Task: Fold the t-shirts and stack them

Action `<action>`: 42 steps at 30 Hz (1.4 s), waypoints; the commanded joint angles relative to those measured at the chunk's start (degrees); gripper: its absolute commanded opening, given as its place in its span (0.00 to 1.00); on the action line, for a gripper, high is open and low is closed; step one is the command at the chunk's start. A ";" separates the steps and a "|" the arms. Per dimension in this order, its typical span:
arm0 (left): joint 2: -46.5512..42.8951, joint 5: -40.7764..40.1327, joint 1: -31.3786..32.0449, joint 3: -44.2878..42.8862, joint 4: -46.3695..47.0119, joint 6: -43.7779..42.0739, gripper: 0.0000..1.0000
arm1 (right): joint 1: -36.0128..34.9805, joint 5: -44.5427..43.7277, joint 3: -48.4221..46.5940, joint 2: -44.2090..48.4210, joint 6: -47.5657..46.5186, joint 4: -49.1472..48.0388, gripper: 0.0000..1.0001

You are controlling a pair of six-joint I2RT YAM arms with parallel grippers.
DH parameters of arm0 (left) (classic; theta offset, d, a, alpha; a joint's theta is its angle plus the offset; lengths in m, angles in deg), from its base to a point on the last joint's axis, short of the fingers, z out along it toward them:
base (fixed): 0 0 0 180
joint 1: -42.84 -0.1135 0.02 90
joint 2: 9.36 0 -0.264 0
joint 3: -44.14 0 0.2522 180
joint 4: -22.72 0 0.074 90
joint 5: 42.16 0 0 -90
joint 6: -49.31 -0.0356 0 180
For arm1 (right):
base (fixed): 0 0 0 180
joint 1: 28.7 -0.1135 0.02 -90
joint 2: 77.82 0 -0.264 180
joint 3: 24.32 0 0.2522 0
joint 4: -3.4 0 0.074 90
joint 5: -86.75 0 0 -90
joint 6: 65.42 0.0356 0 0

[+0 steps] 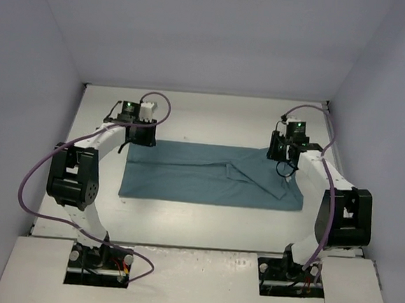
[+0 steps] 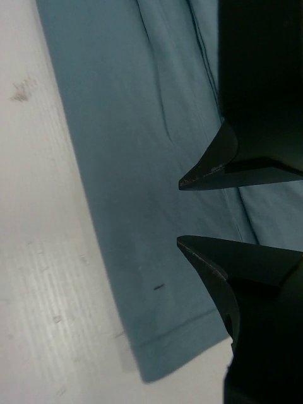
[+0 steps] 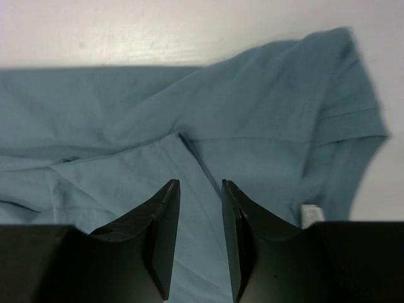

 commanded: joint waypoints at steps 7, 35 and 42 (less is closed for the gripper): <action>-2.18 1.41 8.39 -6.82 -3.39 -5.04 0.32 | -2.46 10.49 -4.48 -7.85 -5.01 -1.86 0.33; 1.99 3.70 9.30 -8.72 -8.32 -10.35 0.32 | -2.88 9.55 -9.13 -15.76 -7.83 -2.48 0.39; 2.28 4.52 9.33 -10.17 -8.41 -10.43 0.32 | -3.64 9.64 -6.88 -13.15 -8.18 -2.34 0.14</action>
